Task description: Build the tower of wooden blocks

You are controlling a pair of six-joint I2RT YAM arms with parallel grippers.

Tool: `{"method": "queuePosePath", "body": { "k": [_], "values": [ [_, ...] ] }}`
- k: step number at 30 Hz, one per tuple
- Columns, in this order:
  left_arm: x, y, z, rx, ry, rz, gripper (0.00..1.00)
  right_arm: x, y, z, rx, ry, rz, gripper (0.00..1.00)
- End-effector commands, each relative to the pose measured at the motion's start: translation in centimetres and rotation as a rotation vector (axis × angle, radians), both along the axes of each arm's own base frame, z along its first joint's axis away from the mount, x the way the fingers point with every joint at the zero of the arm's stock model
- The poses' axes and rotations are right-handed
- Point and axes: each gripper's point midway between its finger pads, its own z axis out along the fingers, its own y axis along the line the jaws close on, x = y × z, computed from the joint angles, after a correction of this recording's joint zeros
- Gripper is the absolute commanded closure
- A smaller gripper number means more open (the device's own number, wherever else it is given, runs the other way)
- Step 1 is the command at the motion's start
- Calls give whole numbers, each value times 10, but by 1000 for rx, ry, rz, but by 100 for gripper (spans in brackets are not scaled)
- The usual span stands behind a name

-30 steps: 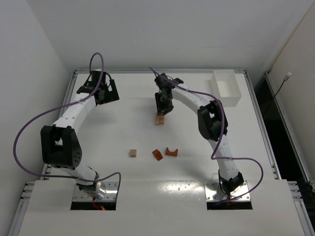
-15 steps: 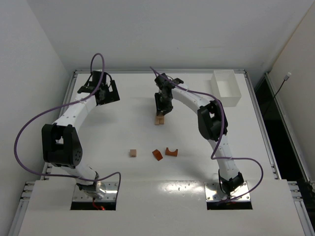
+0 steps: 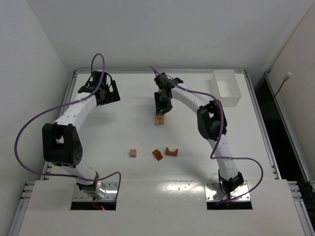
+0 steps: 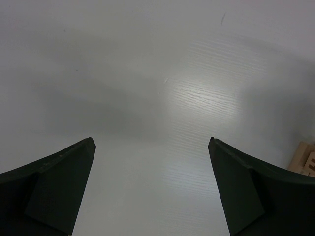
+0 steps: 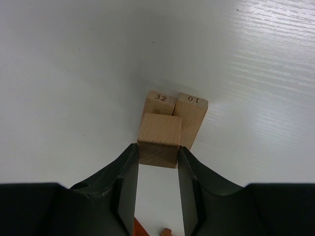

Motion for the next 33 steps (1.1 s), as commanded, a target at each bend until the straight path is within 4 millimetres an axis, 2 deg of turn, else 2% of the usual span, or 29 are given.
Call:
{"method": "queuePosePath", "body": {
  "k": [1, 14, 18, 19, 21, 22, 24, 25, 29, 33],
  "values": [
    [12, -2, 17, -19, -59, 11, 0, 12, 6, 8, 23, -35, -19, 100],
    [15, -5, 17, -32, -58, -1, 0, 17, -3, 2, -4, -40, -39, 100],
    [15, -5, 13, -31, -48, -1, 0, 17, -3, 2, -4, -40, -39, 79],
    [15, -5, 13, -31, -48, -1, 0, 17, -3, 2, -4, -40, -39, 66],
    [15, -5, 13, -31, -48, -1, 0, 17, -3, 2, -4, -40, -39, 57],
    [15, -5, 13, -31, -48, -1, 0, 17, -3, 2, -4, -40, -39, 44],
    [15, -5, 9, -30, -39, -1, 0, 16, -1, 3, 6, -34, -34, 40],
    [16, -5, 9, -30, -39, -1, 0, 16, -1, 3, 6, -34, -34, 31],
    [16, -5, 9, -37, -41, 6, 0, 16, 3, 8, 28, -45, -6, 28],
    [12, -7, 13, -44, -49, -1, 0, 23, 7, 40, 61, -119, 38, 23]
  ]
}}
